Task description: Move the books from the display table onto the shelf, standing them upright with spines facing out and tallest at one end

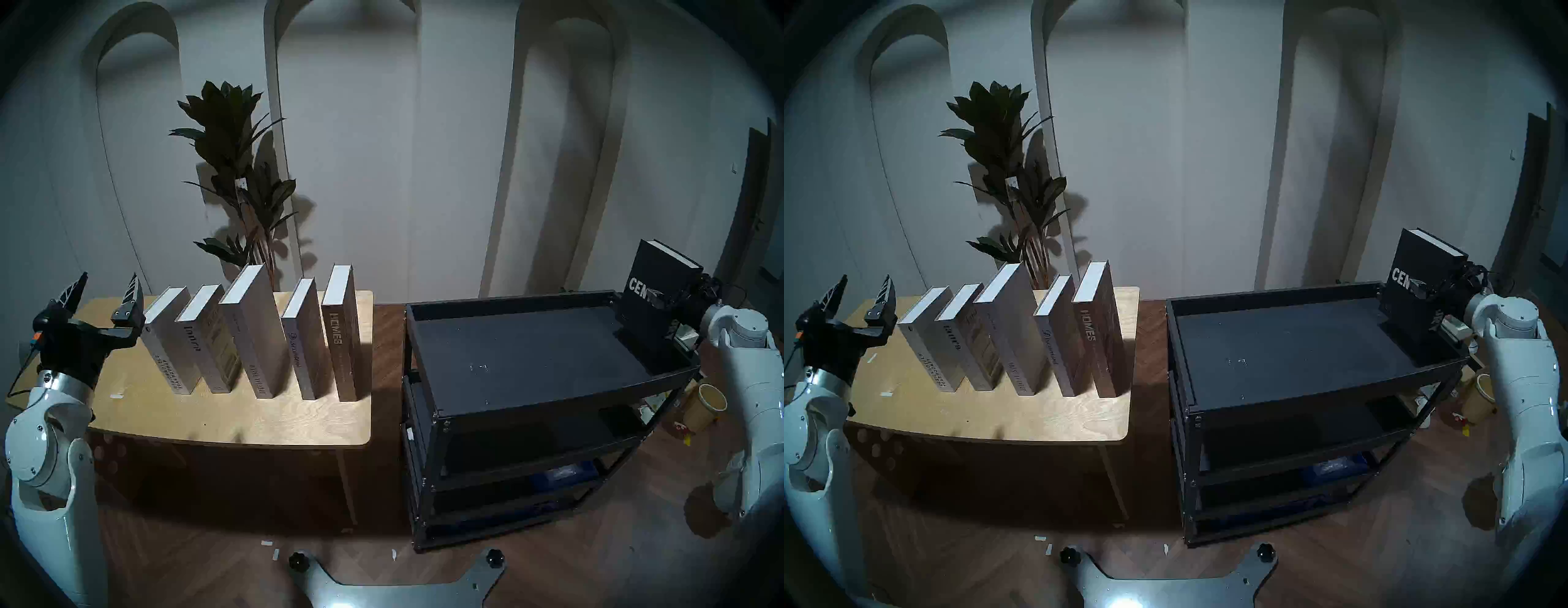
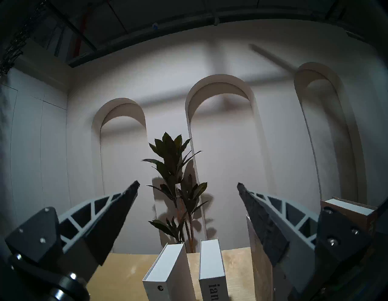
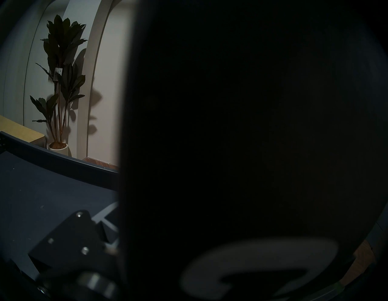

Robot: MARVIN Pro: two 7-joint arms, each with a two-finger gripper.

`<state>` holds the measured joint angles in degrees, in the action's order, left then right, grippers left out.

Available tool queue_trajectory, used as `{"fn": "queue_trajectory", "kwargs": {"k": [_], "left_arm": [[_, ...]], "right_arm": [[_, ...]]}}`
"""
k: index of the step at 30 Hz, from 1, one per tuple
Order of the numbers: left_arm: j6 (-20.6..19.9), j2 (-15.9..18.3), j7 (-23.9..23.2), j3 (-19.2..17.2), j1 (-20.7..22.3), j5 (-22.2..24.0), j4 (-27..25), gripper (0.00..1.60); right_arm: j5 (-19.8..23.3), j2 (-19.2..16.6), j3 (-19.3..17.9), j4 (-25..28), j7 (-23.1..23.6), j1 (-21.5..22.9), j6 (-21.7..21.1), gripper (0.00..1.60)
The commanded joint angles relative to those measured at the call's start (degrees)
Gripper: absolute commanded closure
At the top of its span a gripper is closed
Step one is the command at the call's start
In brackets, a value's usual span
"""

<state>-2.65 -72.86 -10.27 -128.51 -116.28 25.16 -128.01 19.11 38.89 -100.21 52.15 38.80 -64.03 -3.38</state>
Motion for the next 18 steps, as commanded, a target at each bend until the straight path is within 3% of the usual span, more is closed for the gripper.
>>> {"fn": "queue_trajectory", "kwargs": {"k": [1, 8, 18], "left_arm": [[0.2, 0.1, 0.1, -0.3, 0.3, 0.0, -0.8, 0.0], [0.2, 0.1, 0.1, -0.3, 0.3, 0.0, -0.8, 0.0], [0.2, 0.1, 0.0, -0.3, 0.3, 0.0, -0.8, 0.0]], "right_arm": [[0.9, -2.7, -1.4, -3.6, 2.6, 2.0, 2.4, 1.6], [0.0, -3.1, 0.0, -10.1, 6.2, 4.4, 5.7, 1.6], [-1.2, -3.6, 1.7, -13.6, 7.6, 7.8, 7.3, 1.6]]}}
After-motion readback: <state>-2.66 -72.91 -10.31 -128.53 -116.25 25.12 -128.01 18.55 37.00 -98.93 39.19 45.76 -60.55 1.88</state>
